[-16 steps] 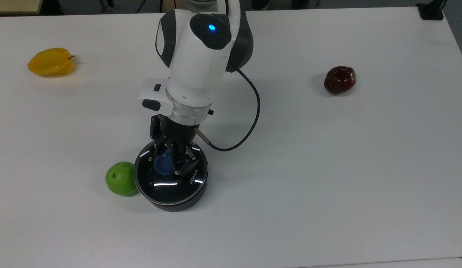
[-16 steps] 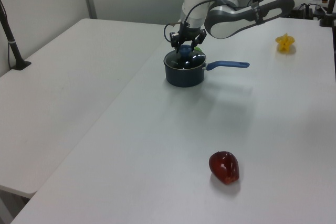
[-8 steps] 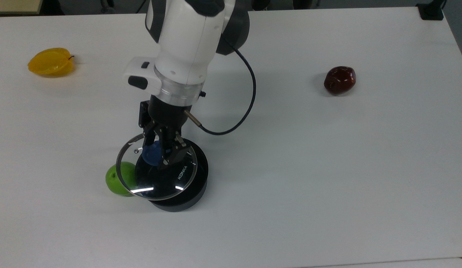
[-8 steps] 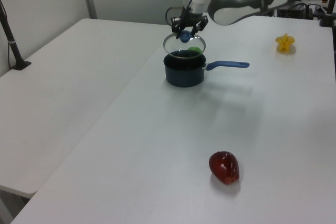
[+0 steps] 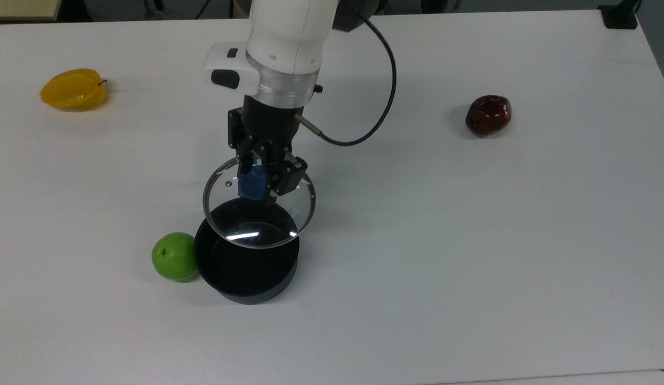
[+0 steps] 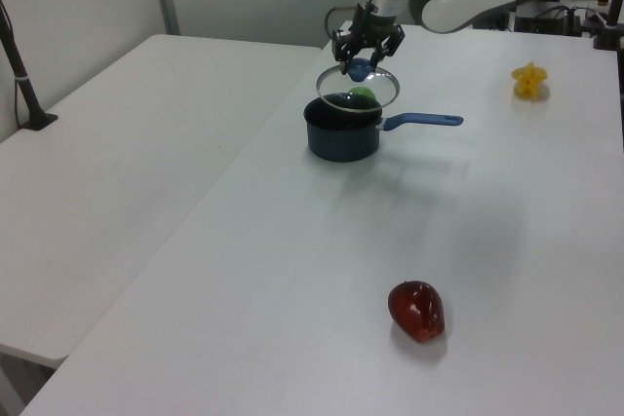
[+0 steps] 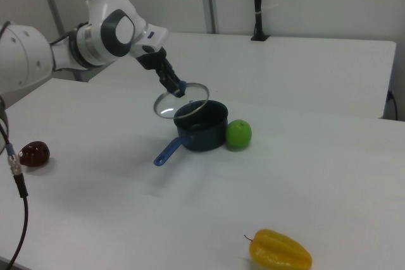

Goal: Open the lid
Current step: 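Lift the glass lid up off the saucepan rim by its knob, then carry the lid away from the saucepan toward the red plum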

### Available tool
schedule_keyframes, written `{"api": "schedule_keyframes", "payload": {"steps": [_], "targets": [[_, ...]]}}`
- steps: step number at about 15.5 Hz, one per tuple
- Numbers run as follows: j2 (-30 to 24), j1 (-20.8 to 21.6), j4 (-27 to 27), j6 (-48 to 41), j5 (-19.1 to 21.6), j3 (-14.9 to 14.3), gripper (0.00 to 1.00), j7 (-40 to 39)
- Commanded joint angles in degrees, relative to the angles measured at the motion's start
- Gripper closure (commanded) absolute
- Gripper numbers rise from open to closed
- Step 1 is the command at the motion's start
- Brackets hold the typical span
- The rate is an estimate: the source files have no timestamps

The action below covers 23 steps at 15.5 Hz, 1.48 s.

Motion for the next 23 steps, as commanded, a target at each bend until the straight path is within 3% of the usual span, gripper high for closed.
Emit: {"api": "schedule_keyframes", "payload": {"steps": [1, 9, 15, 23], "targets": [[-6.7, 3.8, -8.2, 0.8, 6.0, -4.0, 0.39, -6.1], [-9.0, 9.0, -16.5, 0.9, 10.9, -4.2, 0.38, -10.2], [-9.4, 11.9, -20.6, 0.9, 10.9, -3.3, 0.38, -10.3], [-8.7, 11.9, -22.1, 1.1, 10.9, -2.5, 0.38, -11.5]]}}
